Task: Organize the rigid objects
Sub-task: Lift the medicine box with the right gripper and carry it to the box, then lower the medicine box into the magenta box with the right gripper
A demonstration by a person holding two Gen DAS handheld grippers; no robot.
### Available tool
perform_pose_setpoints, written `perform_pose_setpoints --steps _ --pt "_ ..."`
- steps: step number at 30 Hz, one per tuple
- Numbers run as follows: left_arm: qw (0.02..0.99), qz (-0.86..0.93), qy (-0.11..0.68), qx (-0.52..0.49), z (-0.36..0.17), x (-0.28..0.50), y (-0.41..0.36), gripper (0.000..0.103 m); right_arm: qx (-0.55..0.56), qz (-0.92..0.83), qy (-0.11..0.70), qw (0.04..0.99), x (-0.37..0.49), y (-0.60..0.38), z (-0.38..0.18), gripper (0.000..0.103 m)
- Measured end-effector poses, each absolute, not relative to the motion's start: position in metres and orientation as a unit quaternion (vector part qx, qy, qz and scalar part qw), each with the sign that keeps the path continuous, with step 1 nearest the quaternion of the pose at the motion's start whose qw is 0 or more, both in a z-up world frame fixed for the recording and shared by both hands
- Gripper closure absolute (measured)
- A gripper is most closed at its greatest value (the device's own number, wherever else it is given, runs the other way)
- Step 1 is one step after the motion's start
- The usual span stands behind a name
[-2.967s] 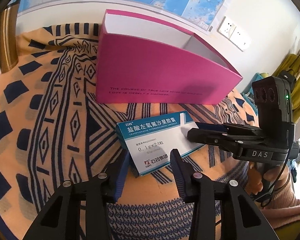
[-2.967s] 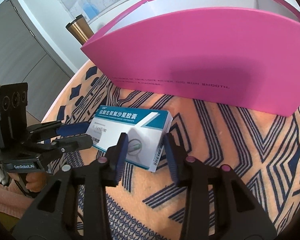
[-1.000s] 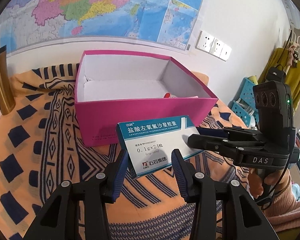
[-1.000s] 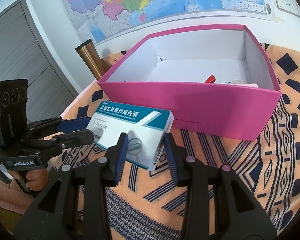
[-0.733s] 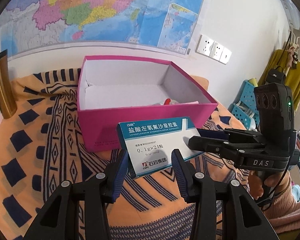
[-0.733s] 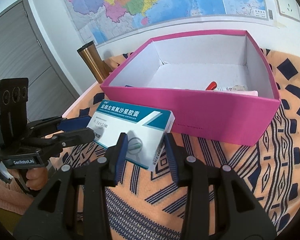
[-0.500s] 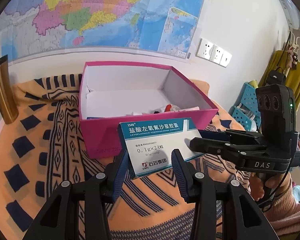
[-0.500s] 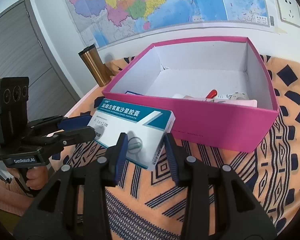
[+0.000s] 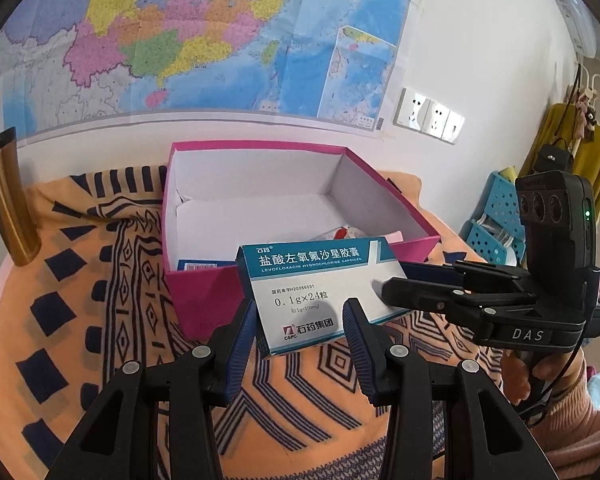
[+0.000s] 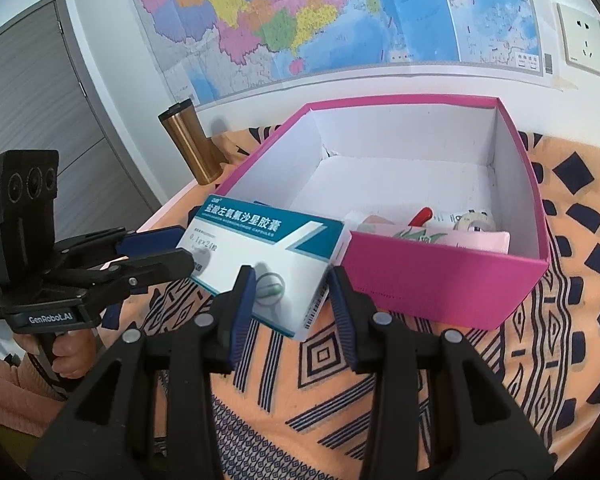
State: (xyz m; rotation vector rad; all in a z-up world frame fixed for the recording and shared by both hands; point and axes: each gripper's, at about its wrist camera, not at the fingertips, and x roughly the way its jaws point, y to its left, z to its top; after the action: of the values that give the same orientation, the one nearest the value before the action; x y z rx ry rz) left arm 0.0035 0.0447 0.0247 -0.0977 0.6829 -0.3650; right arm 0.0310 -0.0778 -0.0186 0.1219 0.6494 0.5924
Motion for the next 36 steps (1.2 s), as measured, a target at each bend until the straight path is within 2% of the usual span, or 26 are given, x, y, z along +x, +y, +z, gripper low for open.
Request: perform_pose_setpoints --steps 36 --pt "0.932 -0.16 0.322 -0.038 0.033 0.03 0.046 0.059 0.054 0.283 0.292 0.912 0.05 -0.079 0.0 0.061"
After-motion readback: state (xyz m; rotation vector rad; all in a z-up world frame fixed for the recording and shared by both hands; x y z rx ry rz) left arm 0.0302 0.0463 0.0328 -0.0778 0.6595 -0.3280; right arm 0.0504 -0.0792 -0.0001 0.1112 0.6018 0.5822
